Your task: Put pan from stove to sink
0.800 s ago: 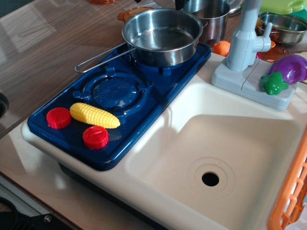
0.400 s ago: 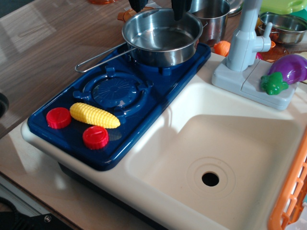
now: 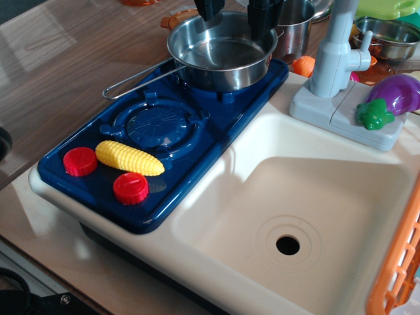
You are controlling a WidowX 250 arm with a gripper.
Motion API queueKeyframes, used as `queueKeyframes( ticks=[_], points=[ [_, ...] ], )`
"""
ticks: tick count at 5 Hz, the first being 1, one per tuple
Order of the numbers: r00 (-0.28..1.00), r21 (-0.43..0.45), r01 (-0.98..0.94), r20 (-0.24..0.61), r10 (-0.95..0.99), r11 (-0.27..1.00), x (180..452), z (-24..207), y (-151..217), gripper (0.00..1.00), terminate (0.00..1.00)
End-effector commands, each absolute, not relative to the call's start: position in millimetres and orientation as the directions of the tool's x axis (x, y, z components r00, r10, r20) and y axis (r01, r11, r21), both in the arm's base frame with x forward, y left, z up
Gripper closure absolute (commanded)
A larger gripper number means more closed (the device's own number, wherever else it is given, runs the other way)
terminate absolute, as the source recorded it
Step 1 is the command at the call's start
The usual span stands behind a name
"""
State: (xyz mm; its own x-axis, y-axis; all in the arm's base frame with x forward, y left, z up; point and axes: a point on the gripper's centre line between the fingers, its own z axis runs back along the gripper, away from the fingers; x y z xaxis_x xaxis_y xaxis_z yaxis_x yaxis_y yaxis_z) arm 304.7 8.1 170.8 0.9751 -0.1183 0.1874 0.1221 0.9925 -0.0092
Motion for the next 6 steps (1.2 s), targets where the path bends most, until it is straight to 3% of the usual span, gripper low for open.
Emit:
queueKeyframes(
  ticks=[1, 4, 5, 6],
  points=[
    [0.957, -0.008, 0.149, 0.254, -0.142, 0.989, 301, 177, -3, 0.0, 0.0],
    [0.941, -0.021, 0.173, 0.3, -0.159, 0.985, 294, 144, 2, 0.0, 0.0],
    [0.937, -0.007, 0.148, 0.32, -0.138, 0.989, 290, 135, -6, 1.0, 0.0],
    [0.945, 0.011, 0.124, 0.304, -0.121, 0.992, 288, 143, -15, 1.0, 0.0]
  ],
)
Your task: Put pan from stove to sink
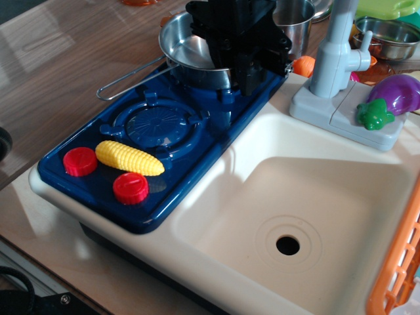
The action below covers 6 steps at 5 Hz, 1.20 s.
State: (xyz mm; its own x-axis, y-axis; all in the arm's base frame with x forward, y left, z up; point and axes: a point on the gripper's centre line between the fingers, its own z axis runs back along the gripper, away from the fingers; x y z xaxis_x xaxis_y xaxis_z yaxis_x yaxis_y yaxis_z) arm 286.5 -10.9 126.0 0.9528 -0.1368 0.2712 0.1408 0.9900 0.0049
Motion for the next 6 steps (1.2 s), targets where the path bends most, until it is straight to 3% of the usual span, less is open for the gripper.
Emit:
queueKeyframes(
  ticks=[1, 3, 6],
  points=[
    [0.958, 0.043, 0.065, 0.277, -0.074, 0.997, 285, 156, -32, 1.0, 0.0],
    [0.966, 0.03, -0.127, 0.229, 0.117, 0.991, 269, 175, -81, 1.0, 0.0],
    [0.922, -0.062, -0.276, 0.266, 0.282, 0.959, 245, 151, -120, 1.0, 0.0]
  ],
)
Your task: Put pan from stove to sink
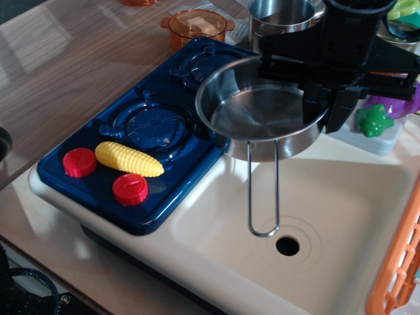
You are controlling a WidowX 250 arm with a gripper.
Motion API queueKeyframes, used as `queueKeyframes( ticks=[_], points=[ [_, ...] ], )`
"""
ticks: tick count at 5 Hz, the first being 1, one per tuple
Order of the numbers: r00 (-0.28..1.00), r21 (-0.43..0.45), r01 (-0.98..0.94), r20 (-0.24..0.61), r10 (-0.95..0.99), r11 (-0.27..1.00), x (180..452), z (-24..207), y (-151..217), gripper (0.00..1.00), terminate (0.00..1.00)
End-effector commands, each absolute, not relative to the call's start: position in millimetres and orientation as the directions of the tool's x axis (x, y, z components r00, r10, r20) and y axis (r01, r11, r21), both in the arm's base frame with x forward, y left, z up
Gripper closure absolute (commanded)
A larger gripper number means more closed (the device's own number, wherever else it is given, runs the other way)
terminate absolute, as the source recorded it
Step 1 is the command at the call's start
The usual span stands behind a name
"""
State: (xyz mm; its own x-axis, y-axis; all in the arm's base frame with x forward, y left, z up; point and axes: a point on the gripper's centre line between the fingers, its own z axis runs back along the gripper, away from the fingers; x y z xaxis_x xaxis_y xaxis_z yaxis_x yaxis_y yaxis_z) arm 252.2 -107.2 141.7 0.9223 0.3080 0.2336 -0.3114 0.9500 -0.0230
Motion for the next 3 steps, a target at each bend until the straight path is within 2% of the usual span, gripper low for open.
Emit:
queueKeyframes(
  ticks=[1, 2, 3],
  points=[
    [0.922, -0.062, -0.276, 0.266, 0.282, 0.959, 245.4, 151.4, -119.9, 0.0, 0.0],
    [0.922, -0.062, -0.276, 0.266, 0.282, 0.959, 245.4, 151.4, -119.9, 0.0, 0.0],
    [0.922, -0.062, -0.276, 0.266, 0.282, 0.959, 245.4, 151.4, -119.9, 0.0, 1.0]
  ],
)
